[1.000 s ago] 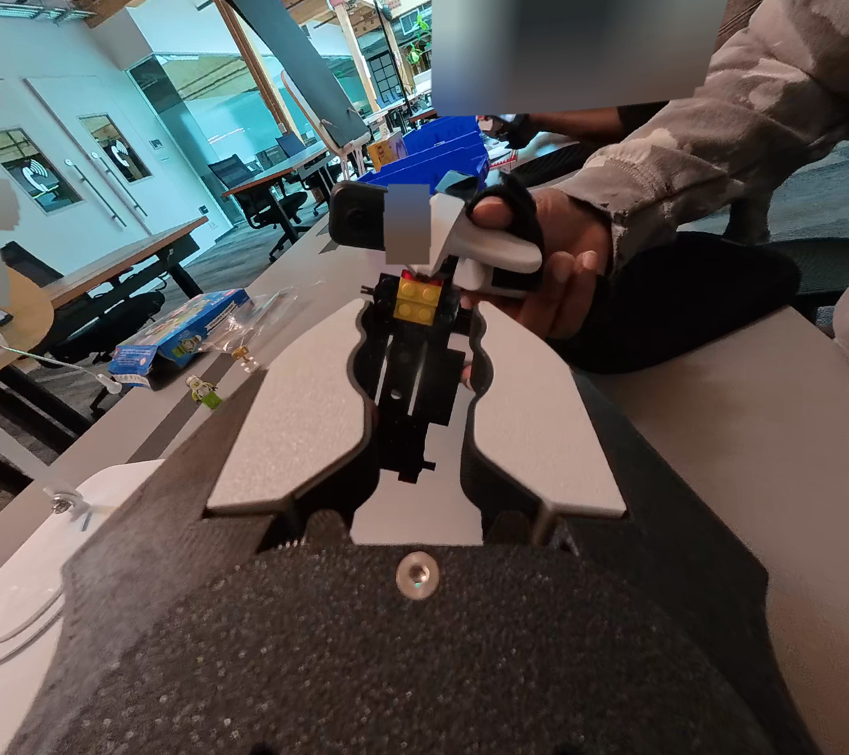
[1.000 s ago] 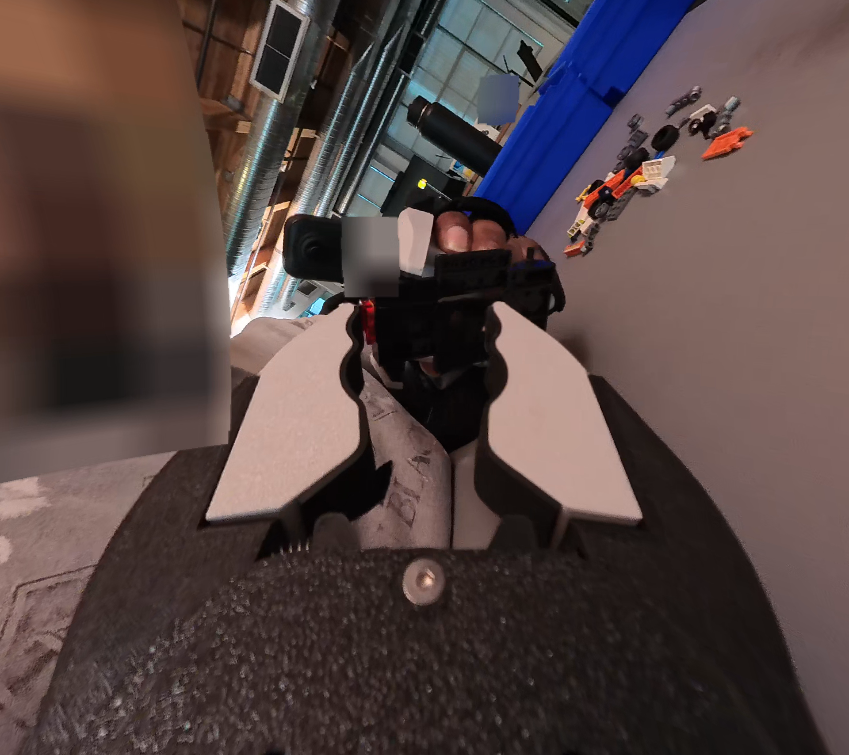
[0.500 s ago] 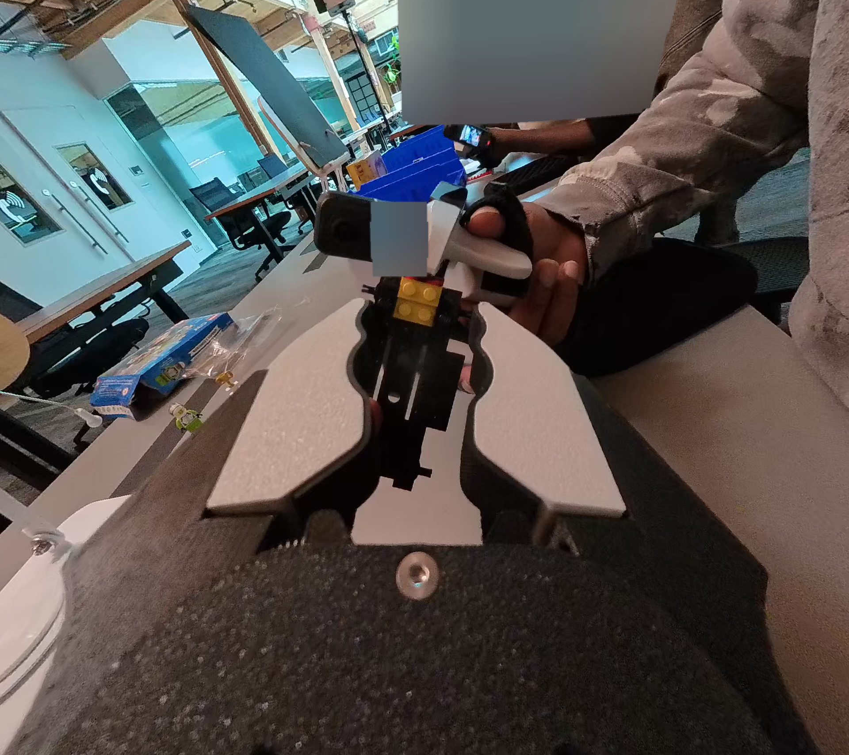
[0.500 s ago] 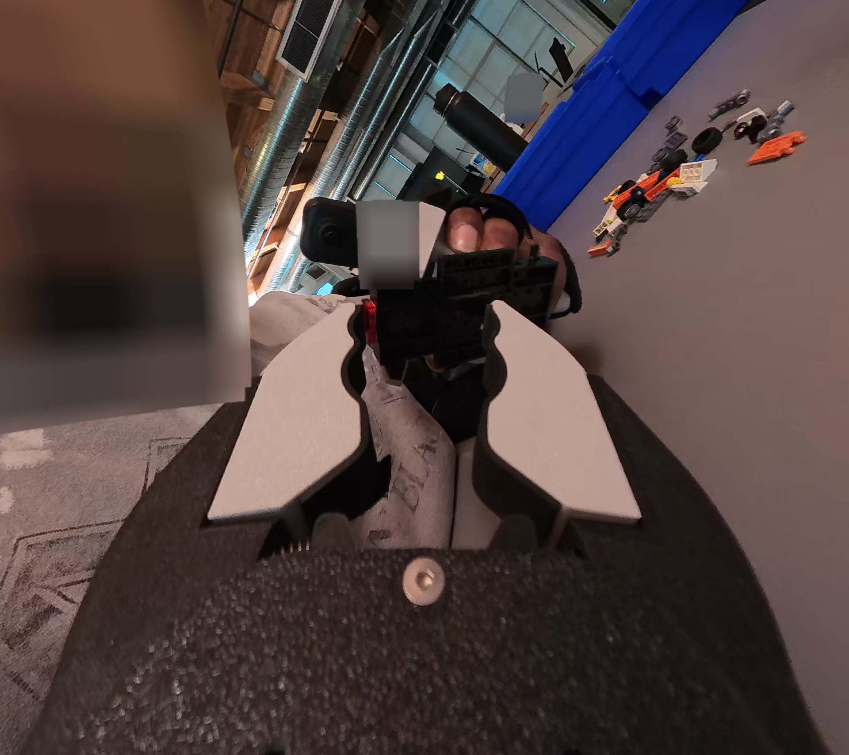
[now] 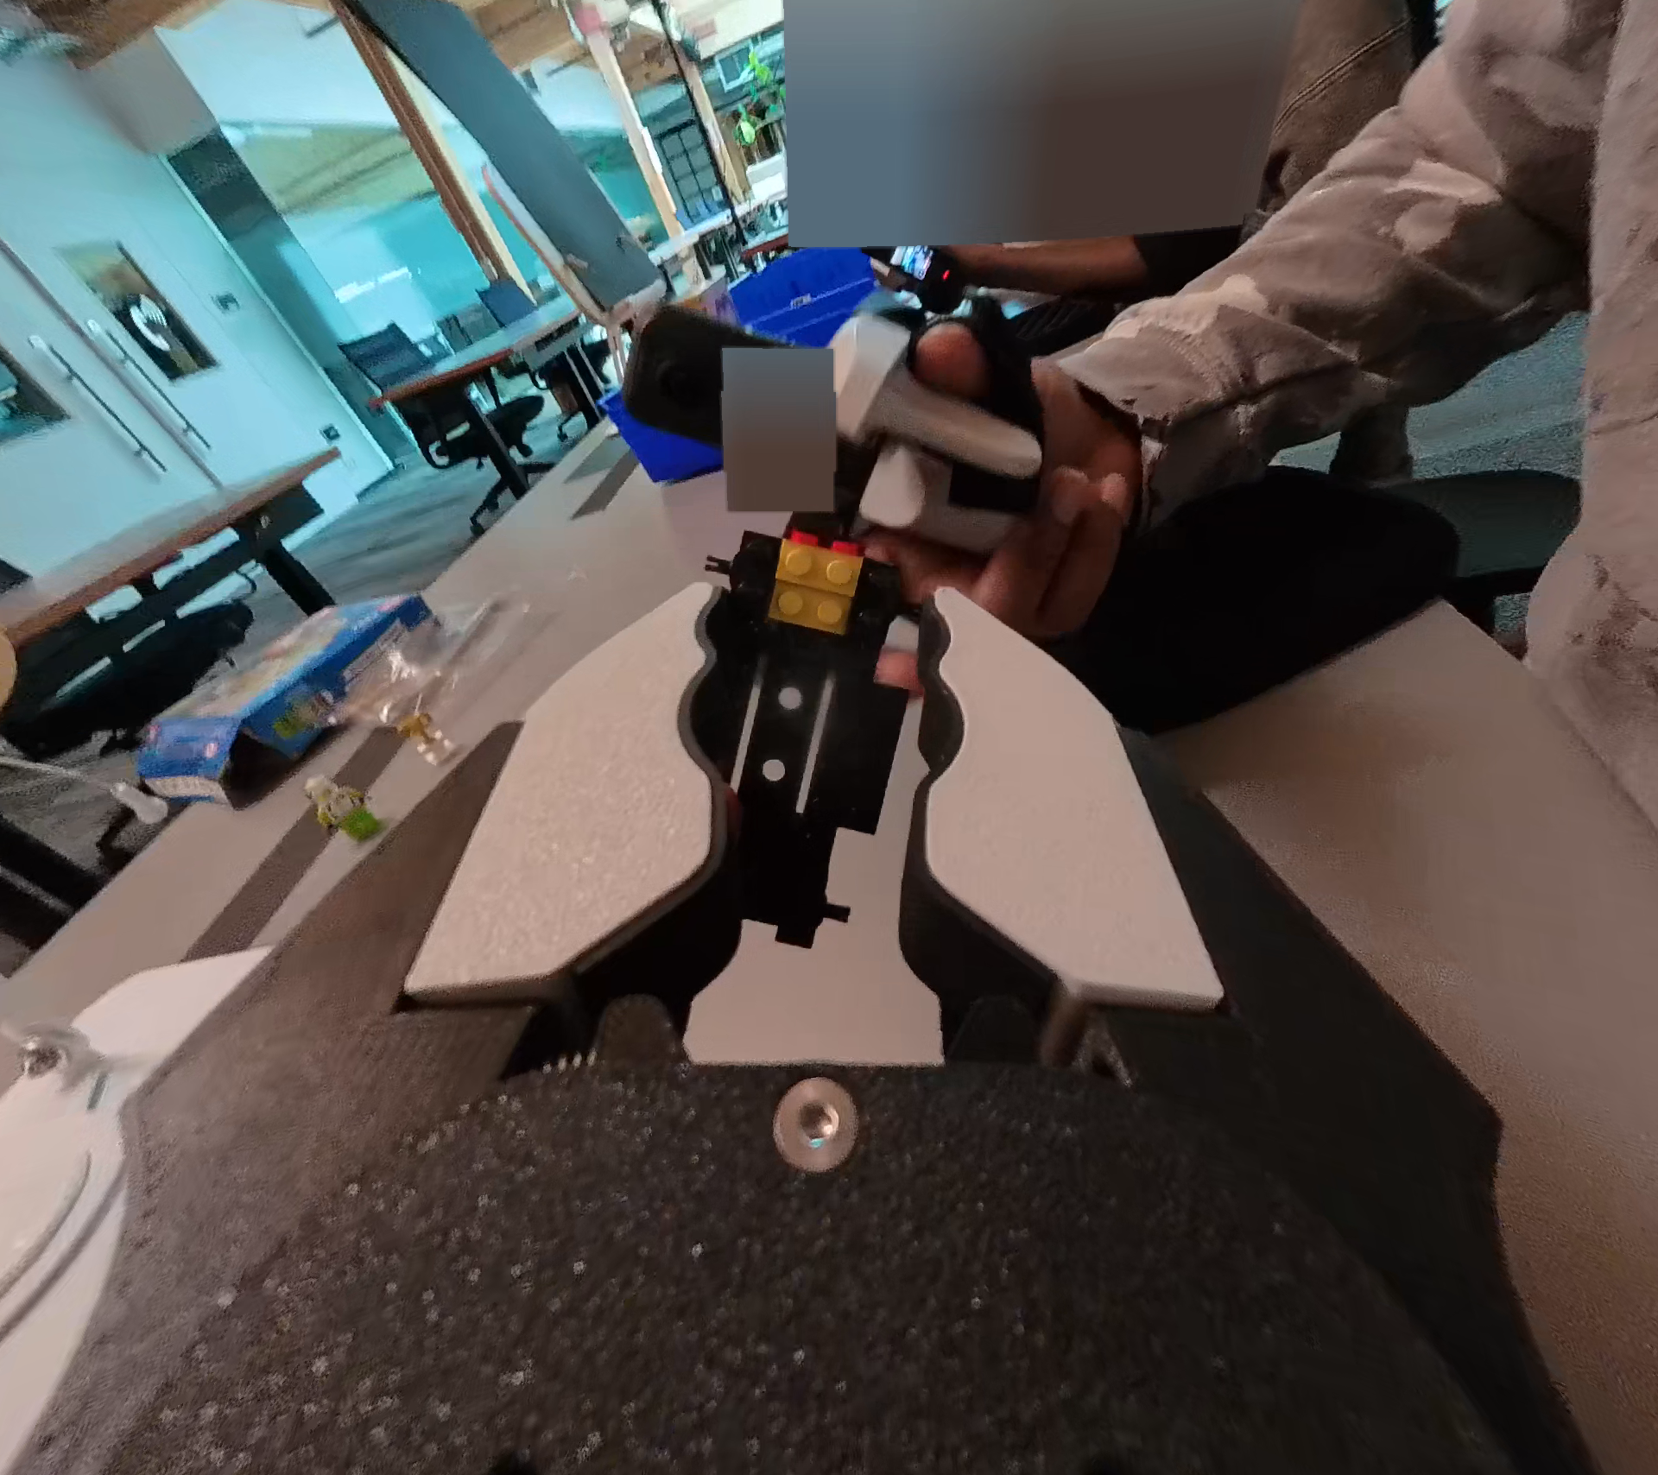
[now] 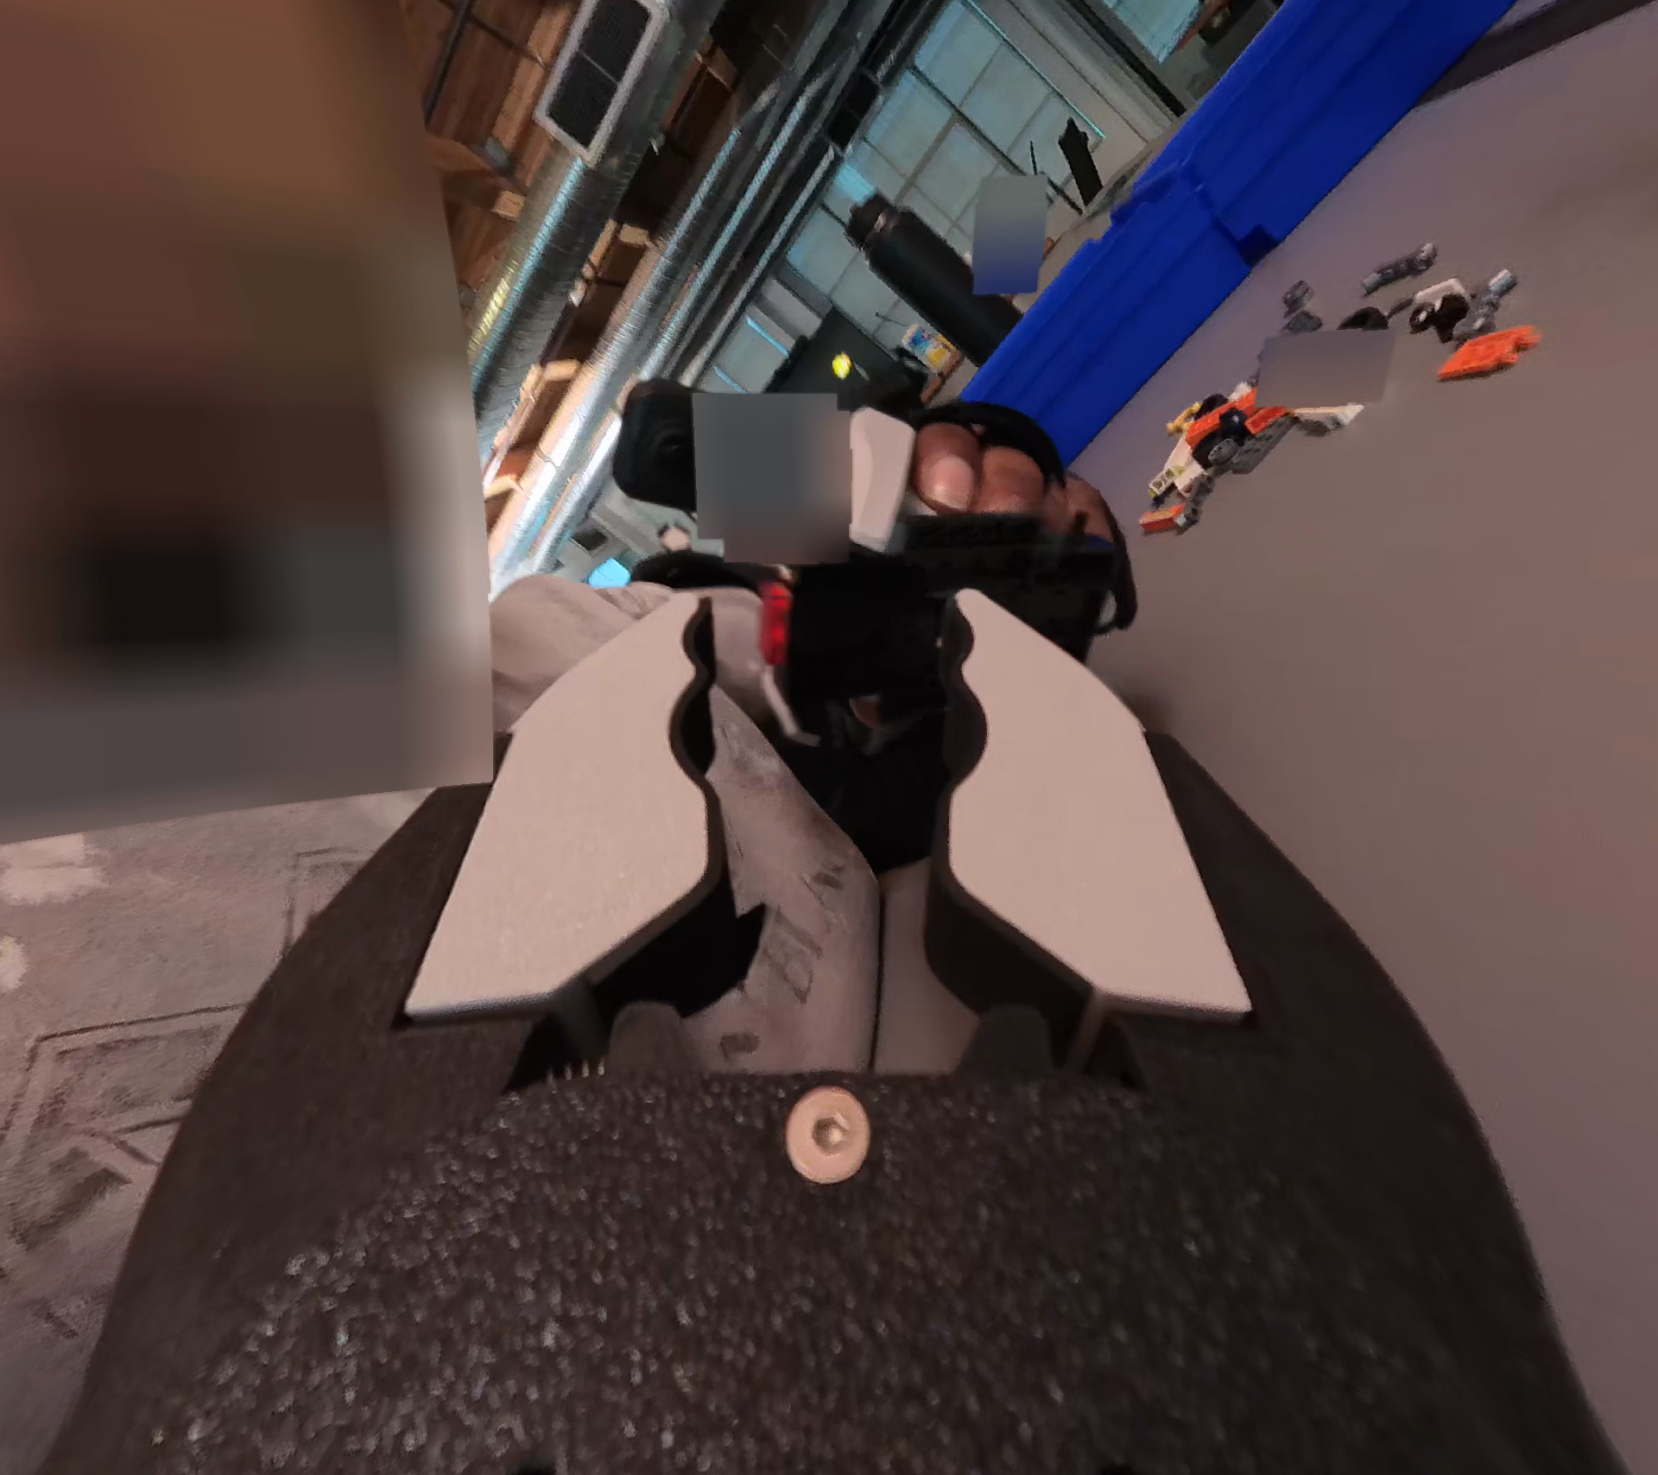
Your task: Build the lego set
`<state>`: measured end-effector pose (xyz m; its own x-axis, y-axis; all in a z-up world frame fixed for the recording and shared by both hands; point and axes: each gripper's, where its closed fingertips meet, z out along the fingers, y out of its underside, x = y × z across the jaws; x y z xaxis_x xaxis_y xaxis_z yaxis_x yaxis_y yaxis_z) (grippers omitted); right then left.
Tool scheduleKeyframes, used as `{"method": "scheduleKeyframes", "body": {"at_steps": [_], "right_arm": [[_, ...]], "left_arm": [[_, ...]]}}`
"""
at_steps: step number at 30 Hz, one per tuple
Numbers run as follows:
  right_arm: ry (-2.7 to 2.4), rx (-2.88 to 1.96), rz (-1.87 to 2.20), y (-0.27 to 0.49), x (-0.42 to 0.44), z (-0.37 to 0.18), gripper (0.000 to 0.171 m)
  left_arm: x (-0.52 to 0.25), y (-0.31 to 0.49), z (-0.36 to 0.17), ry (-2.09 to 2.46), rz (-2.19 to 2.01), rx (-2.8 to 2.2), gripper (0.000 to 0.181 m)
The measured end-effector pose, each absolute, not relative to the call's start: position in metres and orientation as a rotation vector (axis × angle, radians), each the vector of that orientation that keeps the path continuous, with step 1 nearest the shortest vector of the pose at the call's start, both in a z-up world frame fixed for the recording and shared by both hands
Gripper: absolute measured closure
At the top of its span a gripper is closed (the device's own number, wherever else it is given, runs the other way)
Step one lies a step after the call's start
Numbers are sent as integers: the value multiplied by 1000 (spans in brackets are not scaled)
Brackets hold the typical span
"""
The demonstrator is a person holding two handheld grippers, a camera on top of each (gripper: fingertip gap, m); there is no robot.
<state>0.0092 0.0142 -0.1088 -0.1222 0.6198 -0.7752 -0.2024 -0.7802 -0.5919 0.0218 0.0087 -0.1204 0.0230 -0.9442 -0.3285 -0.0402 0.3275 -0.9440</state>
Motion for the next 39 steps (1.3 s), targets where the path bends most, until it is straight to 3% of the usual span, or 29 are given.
{"method": "scheduleKeyframes", "body": {"at_steps": [2,9,16,31,39], "right_arm": [[-469,-1595,1845,21,20,-107,118],[-920,-1726,1032,25,36,-137,126],[-1328,-1703,612,38,29,-175,131],[-1413,-1604,492,41,31,-186,138],[-1346,-1533,661,45,36,-189,139]], "left_arm": [[22,16,-128,1362,-929,-1068,141],[23,26,-164,1565,-996,-1391,141],[26,35,-188,1776,-778,-1574,141],[35,39,-191,1873,-554,-1648,142],[35,48,-187,1777,-619,-1649,135]]}}
